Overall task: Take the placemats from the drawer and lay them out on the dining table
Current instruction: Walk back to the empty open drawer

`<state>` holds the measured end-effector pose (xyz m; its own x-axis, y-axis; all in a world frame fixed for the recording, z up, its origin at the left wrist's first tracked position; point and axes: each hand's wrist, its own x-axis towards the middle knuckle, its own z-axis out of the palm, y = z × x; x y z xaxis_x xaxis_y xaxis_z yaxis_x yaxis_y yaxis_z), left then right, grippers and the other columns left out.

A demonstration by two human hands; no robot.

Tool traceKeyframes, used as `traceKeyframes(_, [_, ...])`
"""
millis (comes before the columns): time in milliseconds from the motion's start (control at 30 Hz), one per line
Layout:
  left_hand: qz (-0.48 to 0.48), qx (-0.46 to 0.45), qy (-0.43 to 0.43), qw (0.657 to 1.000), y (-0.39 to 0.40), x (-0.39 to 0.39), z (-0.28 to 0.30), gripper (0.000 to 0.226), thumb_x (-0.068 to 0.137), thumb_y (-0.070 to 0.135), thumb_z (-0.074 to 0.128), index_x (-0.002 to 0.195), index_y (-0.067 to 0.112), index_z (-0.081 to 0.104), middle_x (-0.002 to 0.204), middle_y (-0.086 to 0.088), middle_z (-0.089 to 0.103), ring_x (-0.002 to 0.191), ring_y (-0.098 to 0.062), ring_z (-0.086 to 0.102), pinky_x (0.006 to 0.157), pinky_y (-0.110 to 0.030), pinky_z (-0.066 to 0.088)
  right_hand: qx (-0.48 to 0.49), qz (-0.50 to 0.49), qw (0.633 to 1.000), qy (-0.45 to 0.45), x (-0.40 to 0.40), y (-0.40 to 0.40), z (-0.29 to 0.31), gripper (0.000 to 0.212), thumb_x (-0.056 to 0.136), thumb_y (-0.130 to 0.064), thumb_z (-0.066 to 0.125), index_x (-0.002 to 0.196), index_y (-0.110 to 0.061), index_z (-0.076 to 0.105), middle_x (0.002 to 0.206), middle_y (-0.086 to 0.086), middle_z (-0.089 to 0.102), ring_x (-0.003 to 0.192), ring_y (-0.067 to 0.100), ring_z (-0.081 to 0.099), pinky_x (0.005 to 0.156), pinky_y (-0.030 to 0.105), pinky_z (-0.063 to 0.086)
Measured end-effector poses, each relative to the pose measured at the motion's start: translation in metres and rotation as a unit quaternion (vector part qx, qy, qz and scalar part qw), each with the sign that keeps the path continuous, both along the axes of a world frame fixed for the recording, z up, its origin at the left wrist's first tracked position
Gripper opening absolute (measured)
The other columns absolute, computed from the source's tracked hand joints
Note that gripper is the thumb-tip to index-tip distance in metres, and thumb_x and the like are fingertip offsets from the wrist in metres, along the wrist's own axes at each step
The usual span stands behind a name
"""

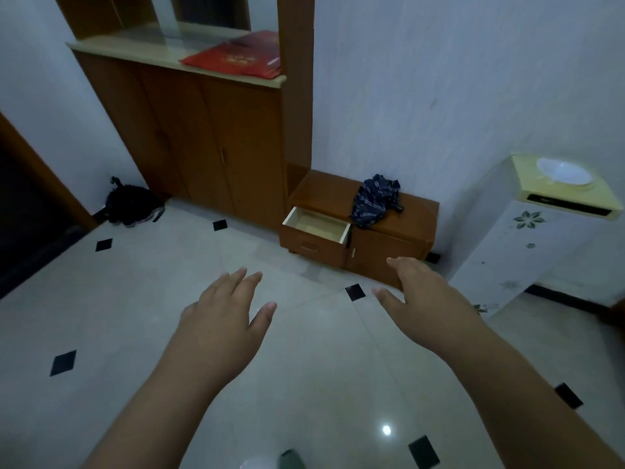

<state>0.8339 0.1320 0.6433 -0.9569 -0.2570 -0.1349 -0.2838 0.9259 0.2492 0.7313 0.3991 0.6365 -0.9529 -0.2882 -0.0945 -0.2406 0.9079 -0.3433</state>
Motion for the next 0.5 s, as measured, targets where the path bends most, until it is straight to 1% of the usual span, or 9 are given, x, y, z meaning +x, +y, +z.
traceKeyframes(100, [-0.014,-0.014,-0.001,1.0,-0.027,-0.068,0.008,0.064,0.1,0.061,0.031,0.159,0.036,0.02,0.168,0.01,0.017,0.154,-0.015,0.016,0.118,-0.045,0.028,-0.008,-0.011,1.0,0.008,-0.054,-0.028,-0.001,0.064,0.098,-0.056,0.046,0.153,-0.025,0.033,0.158,-0.004,0.035,0.142,0.021,0.037,0.11,0.045,0.041])
traceKeyframes(200, [-0.032,-0.022,-0.008,0.999,-0.046,-0.137,0.003,0.065,0.1,0.062,0.031,0.158,0.036,0.02,0.168,0.01,0.016,0.154,-0.015,0.016,0.118,-0.045,0.029,-0.001,-0.028,1.0,0.009,-0.111,-0.052,-0.013,0.064,0.098,-0.056,0.045,0.153,-0.024,0.032,0.158,-0.003,0.034,0.141,0.022,0.038,0.109,0.044,0.041])
traceKeyframes(333, [-0.059,-0.045,-0.015,0.997,-0.068,-0.233,-0.019,0.064,0.101,0.061,0.032,0.158,0.034,0.022,0.167,0.007,0.02,0.153,-0.017,0.02,0.116,-0.045,0.032,0.009,-0.045,0.999,0.009,-0.195,-0.076,-0.048,0.068,0.097,-0.059,0.042,0.153,-0.022,0.032,0.158,0.0,0.034,0.141,0.025,0.037,0.107,0.046,0.042])
traceKeyframes(500, [-0.075,-0.057,-0.042,0.995,-0.089,-0.363,-0.062,0.063,0.102,0.059,0.031,0.158,0.032,0.022,0.167,0.005,0.02,0.153,-0.018,0.018,0.117,-0.046,0.03,0.02,-0.056,0.998,0.013,-0.315,-0.114,-0.103,0.066,0.096,-0.058,0.043,0.15,-0.02,0.037,0.157,0.004,0.036,0.141,0.027,0.036,0.105,0.048,0.044])
